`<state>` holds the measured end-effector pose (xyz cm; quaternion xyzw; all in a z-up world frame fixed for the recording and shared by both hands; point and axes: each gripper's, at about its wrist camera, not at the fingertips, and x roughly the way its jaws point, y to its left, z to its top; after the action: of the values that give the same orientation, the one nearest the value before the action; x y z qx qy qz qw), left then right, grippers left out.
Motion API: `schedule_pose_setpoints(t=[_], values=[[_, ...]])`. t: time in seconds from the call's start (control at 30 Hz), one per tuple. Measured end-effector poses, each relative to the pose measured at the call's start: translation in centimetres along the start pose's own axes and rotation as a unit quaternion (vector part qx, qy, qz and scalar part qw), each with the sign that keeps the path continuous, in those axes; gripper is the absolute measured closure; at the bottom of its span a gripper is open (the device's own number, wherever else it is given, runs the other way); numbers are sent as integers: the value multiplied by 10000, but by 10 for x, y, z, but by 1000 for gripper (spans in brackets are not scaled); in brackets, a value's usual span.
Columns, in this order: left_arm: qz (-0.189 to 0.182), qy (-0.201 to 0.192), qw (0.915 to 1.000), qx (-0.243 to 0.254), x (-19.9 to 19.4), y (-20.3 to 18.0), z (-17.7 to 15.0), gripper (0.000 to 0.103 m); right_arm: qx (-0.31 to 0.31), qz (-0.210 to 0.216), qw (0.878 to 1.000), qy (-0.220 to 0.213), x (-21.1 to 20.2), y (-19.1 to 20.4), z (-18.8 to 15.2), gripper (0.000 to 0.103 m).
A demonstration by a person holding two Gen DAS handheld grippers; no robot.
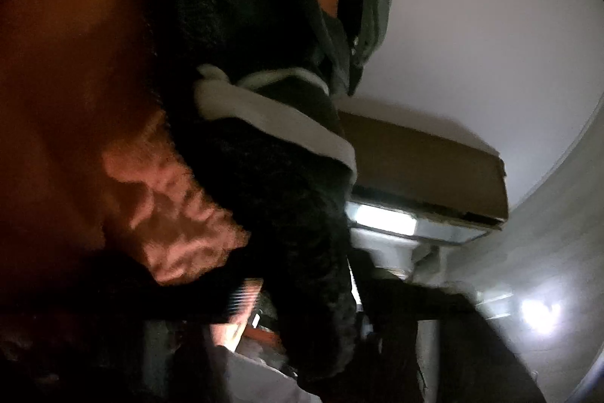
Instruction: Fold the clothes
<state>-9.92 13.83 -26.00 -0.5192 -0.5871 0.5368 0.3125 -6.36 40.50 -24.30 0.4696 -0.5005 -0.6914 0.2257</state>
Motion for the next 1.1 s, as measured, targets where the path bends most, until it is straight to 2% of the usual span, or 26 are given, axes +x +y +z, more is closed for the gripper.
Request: schedule_pose_setpoints(t=[0.07, 0.17, 0.27, 0.33, 0.37, 0.4, 0.43, 0.5, 0.57, 0.63, 0.67, 0.7, 0.73, 0.8, 0.87, 0.93, 1.03, 1.1], values=[[37, -61, 9999, 103, 1, -10, 0, 82, 31, 92, 9999, 39, -2, 0, 2, 93], [94, -153, 9995, 258, 3, -25, 0, 83, 74, 225, 9997, 98, -6, 1, 5, 93], [170, -242, 9987, 406, 4, -40, 0, 84, -70, 84, 9997, 213, -2, 4, 7, 92], [437, -303, 9976, 437, 1, -39, -3, 84, -77, -227, 9985, 492, 3, 3, 11, 83], [592, -338, 9967, 448, 0, -39, -4, 84, -177, -706, 9938, 838, 8, 5, 16, 81], [747, -374, 9954, 458, -1, -38, -6, 85, -311, -1034, 9893, 986, 8, 7, 18, 78], [887, -407, 9941, 476, -1, -36, -7, 85, -559, -1508, 9807, 1110, 7, 14, 22, 78], [1081, -456, 9915, 554, 0, -28, -10, 85, -1310, -2494, 9521, 1185, 1, 39, 30, 78], [1274, -506, 9885, 633, 1, -20, -13, 85, -2238, -3366, 9065, 1217, 1, 79, 38, 78], [1392, -544, 9859, 757, 1, -20, -14, 85, -2767, -3600, 8831, 1182, 9, 117, 49, 75], [1428, -560, 9846, 832, 1, -23, -14, 85, -2953, -3514, 8794, 1268, 24, 140, 58, 68], [1465, -576, 9834, 908, 1, -25, -14, 85, -2981, -3417, 8806, 1374, 38, 153, 65, 49], [1501, -592, 9820, 983, 1, -28, -14, 85, -2955, -3241, 8860, 1504, 58, 162, 74, 38], [1546, -602, 9799, 1103, 1, -31, -12, 84, -2649, -2859, 9087, 1491, 109, 172, 101, 38], [1576, -582, 9791, 1146, -1, -28, -11, 84, -2452, -2909, 9124, 1508, 162, 171, 125, 38], [1601, -570, 9788, 1144, -3, -23, -9, 84, -2353, -3062, 9097, 1523, 208, 158, 152, 38], [1565, -592, 9799, 1085, -6, -17, -3, 84, -1674, -3493, 9099, 1485, 262, 122, 202, 38], [1598, -618, 9787, 1134, -7, -16, 1, 84, -982, -3790, 9096, 1391, 277, 93, 232, 38]])
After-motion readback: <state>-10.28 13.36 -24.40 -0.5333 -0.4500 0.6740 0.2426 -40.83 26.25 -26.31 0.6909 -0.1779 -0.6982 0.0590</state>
